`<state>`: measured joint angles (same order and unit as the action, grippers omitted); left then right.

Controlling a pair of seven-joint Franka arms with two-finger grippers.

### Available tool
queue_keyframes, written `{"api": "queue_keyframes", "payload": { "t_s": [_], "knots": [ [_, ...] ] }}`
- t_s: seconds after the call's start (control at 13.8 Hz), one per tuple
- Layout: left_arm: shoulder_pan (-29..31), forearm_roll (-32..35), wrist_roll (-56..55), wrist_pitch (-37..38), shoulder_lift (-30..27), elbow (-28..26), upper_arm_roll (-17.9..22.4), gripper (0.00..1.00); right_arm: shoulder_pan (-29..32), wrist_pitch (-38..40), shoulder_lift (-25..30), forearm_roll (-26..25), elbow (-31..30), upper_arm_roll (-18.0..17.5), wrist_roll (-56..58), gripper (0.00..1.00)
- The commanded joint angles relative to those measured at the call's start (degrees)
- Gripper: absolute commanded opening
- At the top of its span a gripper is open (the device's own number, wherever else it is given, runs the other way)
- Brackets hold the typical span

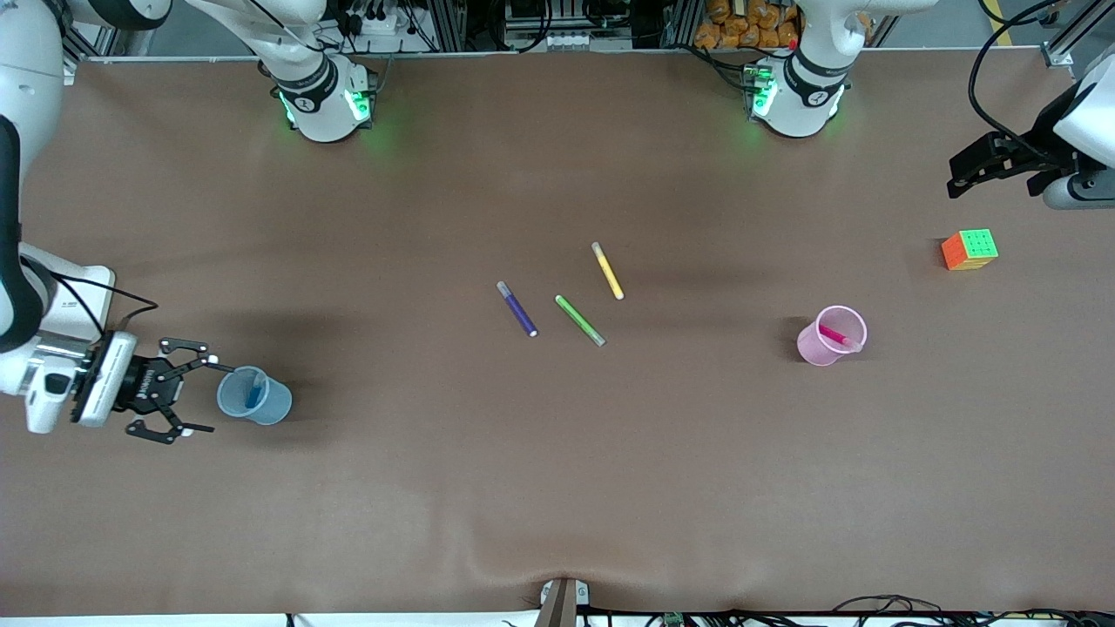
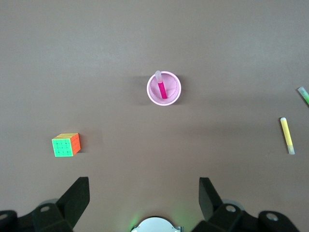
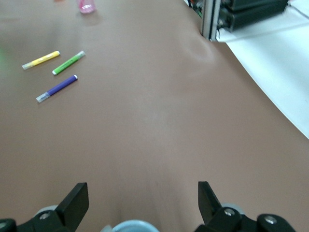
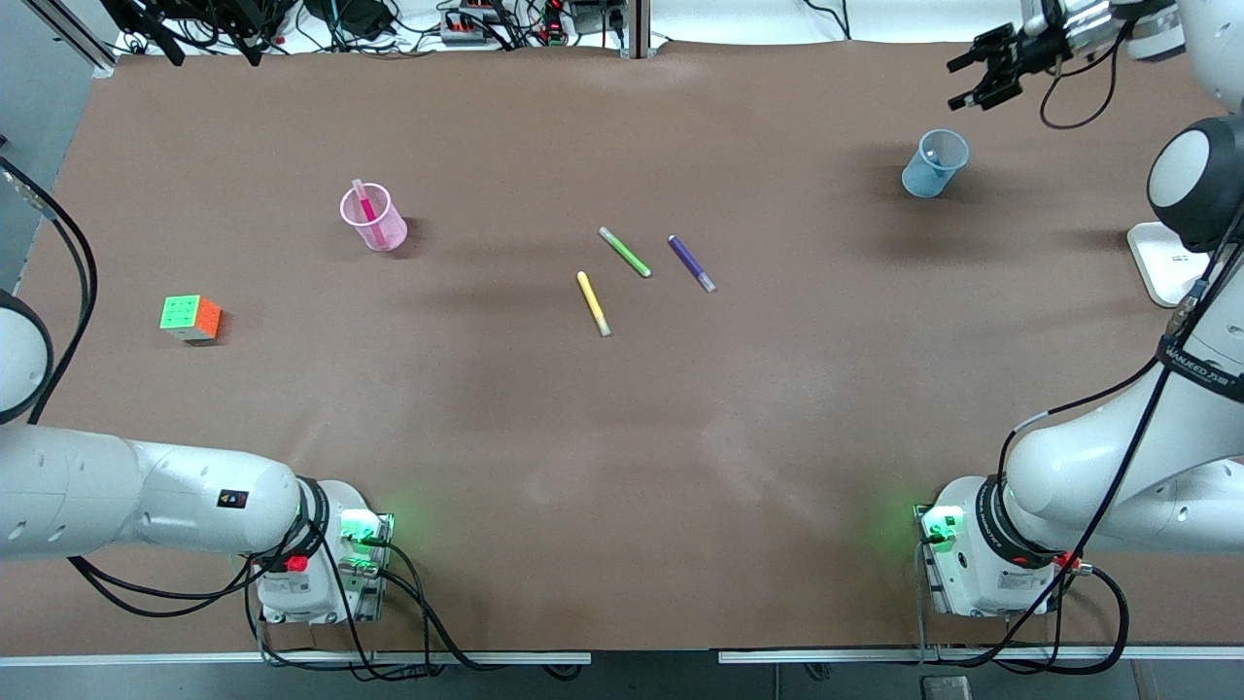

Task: Place pink and blue markers in matching cups

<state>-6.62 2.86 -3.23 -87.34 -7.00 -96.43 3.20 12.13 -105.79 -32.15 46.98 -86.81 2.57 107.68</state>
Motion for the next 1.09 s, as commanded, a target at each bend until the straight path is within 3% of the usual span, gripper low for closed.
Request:
{"api": "queue_keyframes", "payload": {
  "t_s": [0.0, 0.44, 1.02],
  "knots": [
    [0.29, -0.75, -0.11, -0.37, -0.47, -0.25, -0.03, 1.00, -0.35, 0.50, 4.97, -6.26, 0.15, -0.55, -10.00, 1.00],
    [0.20, -0.75, -0.02, -0.20, -0.39, -0.34, -0.12, 1.00, -5.36, 1.11, 14.55, -21.73, -0.12, -0.73, -32.76, 1.00],
    [0.20, -0.75, 0.24, -0.02, -0.91, -0.60, -0.21, 1.00, -10.72, 7.26, 28.18, -35.36, -5.12, 0.24, -64.13, 1.00]
  ]
}}
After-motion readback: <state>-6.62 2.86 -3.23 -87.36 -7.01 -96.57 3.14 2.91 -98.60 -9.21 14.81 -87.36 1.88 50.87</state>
